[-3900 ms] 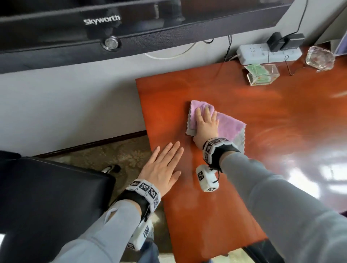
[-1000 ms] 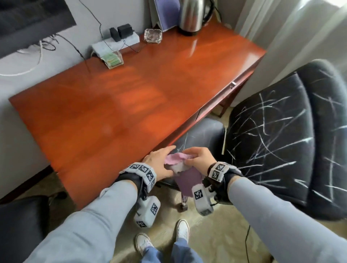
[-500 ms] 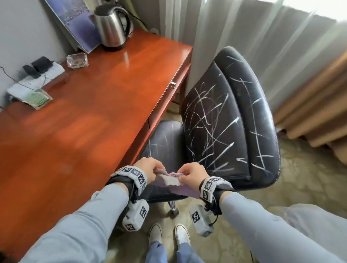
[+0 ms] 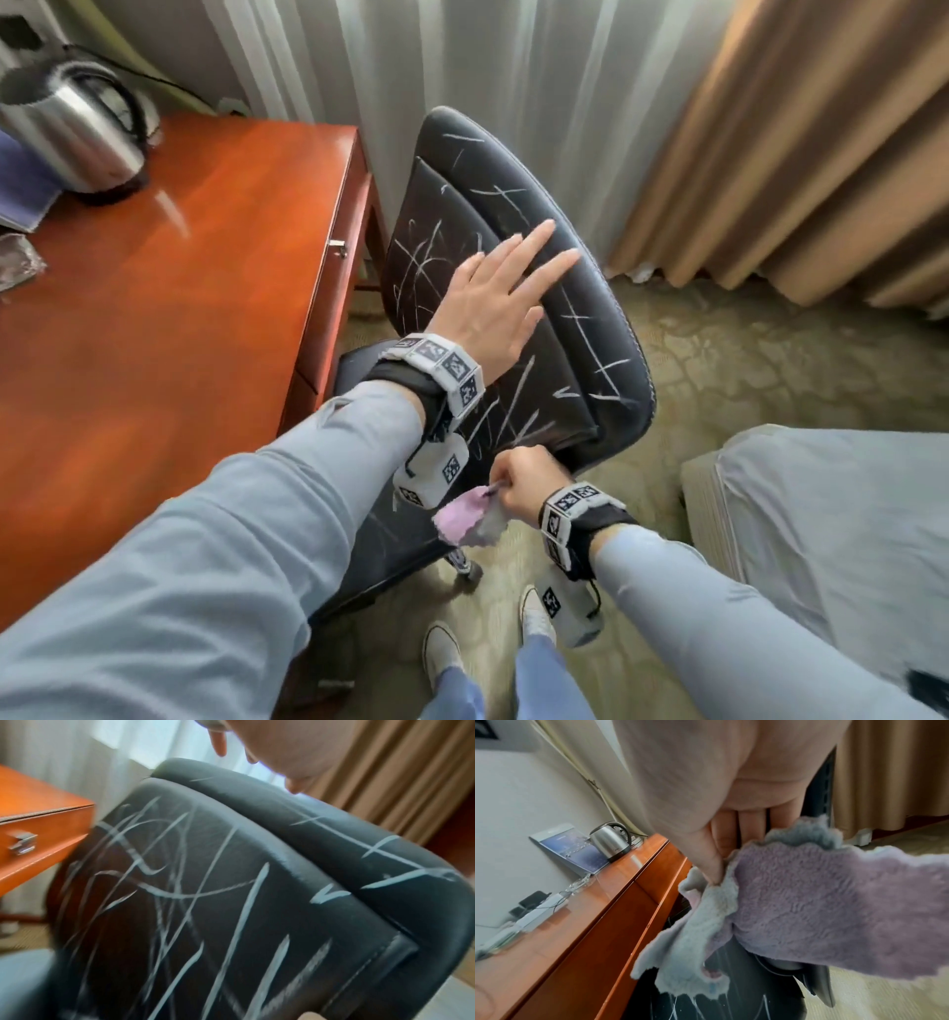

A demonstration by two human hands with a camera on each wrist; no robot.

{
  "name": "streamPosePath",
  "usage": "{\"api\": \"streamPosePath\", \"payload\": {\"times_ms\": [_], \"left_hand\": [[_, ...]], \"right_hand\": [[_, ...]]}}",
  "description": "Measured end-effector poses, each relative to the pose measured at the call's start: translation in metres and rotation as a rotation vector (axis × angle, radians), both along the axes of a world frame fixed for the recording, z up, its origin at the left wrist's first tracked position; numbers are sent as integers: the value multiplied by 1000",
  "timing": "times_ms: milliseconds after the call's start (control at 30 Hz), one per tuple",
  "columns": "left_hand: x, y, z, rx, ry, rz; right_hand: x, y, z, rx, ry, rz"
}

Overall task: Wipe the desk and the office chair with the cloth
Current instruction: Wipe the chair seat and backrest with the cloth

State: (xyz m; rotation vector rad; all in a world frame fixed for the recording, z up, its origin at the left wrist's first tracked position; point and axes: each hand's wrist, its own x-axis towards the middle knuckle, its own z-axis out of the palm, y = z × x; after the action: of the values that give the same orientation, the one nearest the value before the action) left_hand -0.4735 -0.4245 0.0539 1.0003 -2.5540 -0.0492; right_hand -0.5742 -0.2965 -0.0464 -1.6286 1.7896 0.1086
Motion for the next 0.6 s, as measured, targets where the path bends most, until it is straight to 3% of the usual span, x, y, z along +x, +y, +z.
{"api": "streamPosePath", "payload": {"times_ms": [200, 400, 500, 600], "left_hand": [[-42, -21, 10, -76, -179, -240], [-63, -55, 11, -112, -182, -301], [-74, -81, 27, -27, -307, -303], [-78, -96, 28, -26, -329, -256]], "right_hand": [[-11, -17, 0, 31, 22, -35], [-22, -47, 4, 83, 46, -82], [-26, -63, 5, 87, 54, -80], [-32, -77, 4, 83, 40, -100]]}}
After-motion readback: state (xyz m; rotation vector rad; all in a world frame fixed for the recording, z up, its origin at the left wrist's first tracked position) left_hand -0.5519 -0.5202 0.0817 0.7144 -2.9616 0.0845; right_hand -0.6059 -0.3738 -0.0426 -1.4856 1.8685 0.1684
